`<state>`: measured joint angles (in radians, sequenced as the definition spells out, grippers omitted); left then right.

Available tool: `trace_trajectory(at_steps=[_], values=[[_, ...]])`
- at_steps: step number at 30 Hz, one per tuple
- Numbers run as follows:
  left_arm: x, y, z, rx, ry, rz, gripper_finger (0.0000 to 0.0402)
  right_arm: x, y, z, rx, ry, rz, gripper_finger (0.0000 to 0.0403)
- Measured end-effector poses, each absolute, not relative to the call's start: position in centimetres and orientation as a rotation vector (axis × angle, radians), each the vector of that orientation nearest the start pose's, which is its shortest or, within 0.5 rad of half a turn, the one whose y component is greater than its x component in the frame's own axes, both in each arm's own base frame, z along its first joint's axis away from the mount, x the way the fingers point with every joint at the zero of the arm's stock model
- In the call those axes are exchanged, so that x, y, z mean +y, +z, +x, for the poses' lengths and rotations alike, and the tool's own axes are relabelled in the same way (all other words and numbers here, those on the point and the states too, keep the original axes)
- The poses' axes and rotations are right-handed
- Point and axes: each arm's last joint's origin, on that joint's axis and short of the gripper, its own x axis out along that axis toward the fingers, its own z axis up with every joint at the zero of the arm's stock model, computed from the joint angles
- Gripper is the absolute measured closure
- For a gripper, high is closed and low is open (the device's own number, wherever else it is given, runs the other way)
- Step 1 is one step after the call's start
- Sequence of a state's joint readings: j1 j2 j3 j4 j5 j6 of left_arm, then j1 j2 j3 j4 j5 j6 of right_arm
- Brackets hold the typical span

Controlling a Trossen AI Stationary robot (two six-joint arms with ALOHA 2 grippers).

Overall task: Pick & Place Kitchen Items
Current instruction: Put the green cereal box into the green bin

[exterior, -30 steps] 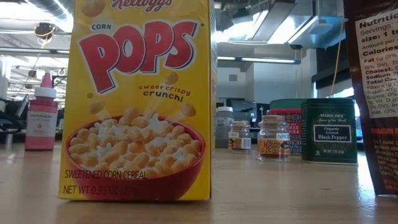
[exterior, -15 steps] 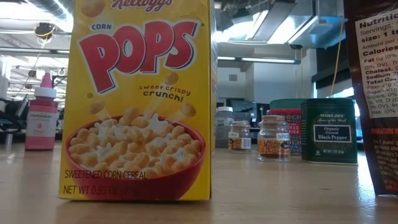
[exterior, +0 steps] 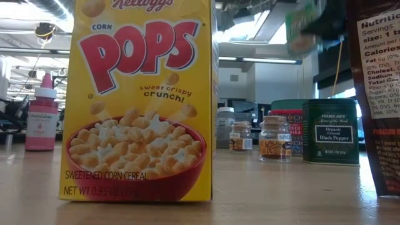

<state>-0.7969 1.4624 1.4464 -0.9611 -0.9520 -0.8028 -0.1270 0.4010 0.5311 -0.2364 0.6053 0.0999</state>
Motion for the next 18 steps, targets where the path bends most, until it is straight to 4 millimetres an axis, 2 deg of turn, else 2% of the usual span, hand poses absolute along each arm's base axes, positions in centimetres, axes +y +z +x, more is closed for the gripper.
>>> trace_trajectory(at_steps=[4,7,13,18], values=[[-18.7,35.2,21.6,0.503,0.374,-0.022,0.0204,-4.1,25.3,10.7,0.141,-0.86,0.115,0.0233],[-18.7,35.2,21.6,0.496,0.381,-0.019,0.0204,-4.9,23.8,11.2,0.178,-0.921,0.118,0.0233],[-18.7,35.2,21.6,0.498,0.38,-0.016,0.0204,-6.2,22.7,11.6,0.26,-1.017,0.133,0.0233],[-18.5,35.1,21.5,0.512,0.384,0.006,0.0204,-6.9,22.9,11.3,0.294,-1.078,0.134,0.0233]])
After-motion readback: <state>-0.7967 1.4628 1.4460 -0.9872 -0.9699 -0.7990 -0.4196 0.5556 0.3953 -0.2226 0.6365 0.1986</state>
